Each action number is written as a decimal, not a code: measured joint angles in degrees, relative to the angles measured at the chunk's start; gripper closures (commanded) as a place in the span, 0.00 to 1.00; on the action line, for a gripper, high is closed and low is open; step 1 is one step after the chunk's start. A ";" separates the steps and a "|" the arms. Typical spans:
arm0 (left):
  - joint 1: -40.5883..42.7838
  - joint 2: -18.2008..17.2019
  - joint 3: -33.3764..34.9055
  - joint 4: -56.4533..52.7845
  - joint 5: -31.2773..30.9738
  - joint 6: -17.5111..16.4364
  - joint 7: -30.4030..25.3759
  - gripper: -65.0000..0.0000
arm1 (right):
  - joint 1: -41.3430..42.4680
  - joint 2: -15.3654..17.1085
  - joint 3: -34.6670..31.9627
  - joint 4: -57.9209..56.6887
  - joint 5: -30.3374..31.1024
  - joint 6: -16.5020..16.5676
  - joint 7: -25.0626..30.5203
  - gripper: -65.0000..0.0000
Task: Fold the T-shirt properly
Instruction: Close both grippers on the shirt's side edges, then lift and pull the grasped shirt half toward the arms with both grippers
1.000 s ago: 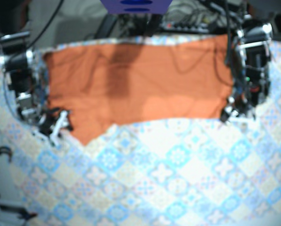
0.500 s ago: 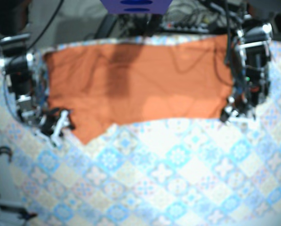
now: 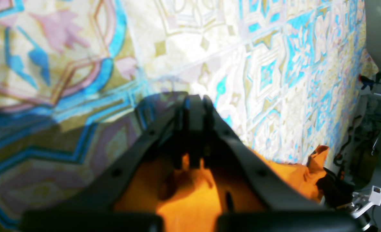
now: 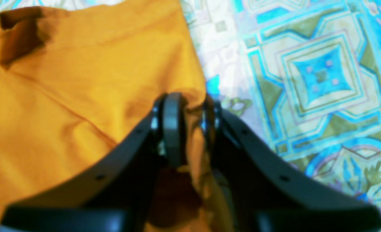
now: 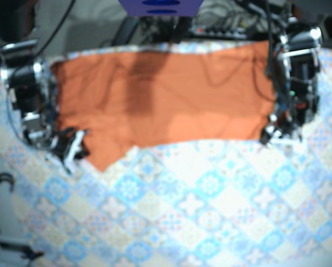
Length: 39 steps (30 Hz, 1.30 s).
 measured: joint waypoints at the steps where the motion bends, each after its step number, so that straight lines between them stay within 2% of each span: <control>1: 0.00 0.00 0.00 0.00 0.00 0.00 0.00 1.00 | 0.00 0.00 -0.07 0.00 -0.02 0.00 0.00 0.85; 5: 0.00 0.00 0.00 0.00 0.00 0.02 -0.02 1.00 | 0.02 0.07 -1.70 0.09 0.39 -0.04 0.42 0.88; 10: 0.00 0.00 0.00 0.00 0.00 0.02 -0.02 1.00 | -0.15 -0.02 -1.90 1.75 -0.50 -0.02 0.13 0.99; 20: 0.20 0.00 -0.02 0.09 1.49 -0.09 -0.15 1.00 | -1.03 0.02 -1.86 6.38 -0.87 0.22 -0.98 1.00; 23: 1.99 0.07 0.04 4.26 2.49 0.46 0.26 1.00 | -2.43 -0.17 2.12 9.57 -0.83 0.44 -1.09 1.00; 27: 5.81 0.24 0.20 11.52 6.51 0.48 1.27 1.00 | -4.04 0.17 6.80 13.33 -1.16 0.39 -4.50 1.00; 30: 6.95 0.44 0.20 14.32 9.07 0.81 1.86 1.00 | -6.08 0.48 10.01 17.92 -0.76 0.42 -4.96 1.00; 34: 7.91 0.46 0.07 14.82 8.87 0.72 1.51 1.00 | -8.68 1.75 12.28 23.34 -0.87 0.76 -7.19 1.00; 39: 8.63 0.31 -0.02 14.93 8.31 0.42 1.01 1.00 | -12.81 1.68 15.39 27.96 -0.74 0.68 -8.33 1.00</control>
